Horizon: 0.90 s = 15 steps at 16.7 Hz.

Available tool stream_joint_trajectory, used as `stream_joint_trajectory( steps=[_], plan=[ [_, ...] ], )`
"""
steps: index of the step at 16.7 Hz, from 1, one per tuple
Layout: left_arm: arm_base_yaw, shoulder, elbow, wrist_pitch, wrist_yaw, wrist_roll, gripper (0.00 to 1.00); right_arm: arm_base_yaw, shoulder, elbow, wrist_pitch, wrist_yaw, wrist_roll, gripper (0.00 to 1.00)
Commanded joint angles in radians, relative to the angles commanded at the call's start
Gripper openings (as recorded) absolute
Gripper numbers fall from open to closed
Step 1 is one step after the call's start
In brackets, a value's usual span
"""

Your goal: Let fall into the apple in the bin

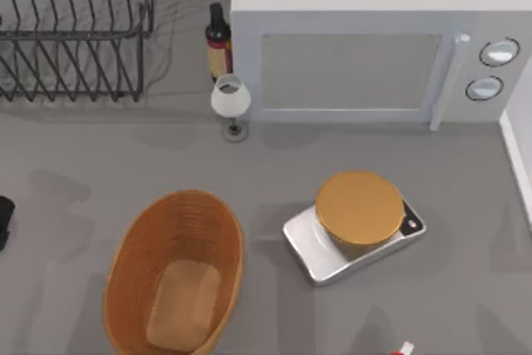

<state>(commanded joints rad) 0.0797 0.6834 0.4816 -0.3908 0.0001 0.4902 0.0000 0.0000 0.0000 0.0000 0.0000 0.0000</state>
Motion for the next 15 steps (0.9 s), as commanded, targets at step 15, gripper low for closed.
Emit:
stream_joint_trajectory(
  steps=[15],
  plan=[
    [0.123, 1.108, 0.748, -0.611, 0.001, 0.763, 1.00, 0.000, 0.000, 0.000, 0.000, 0.000, 0.000, 1.00]
  ],
)
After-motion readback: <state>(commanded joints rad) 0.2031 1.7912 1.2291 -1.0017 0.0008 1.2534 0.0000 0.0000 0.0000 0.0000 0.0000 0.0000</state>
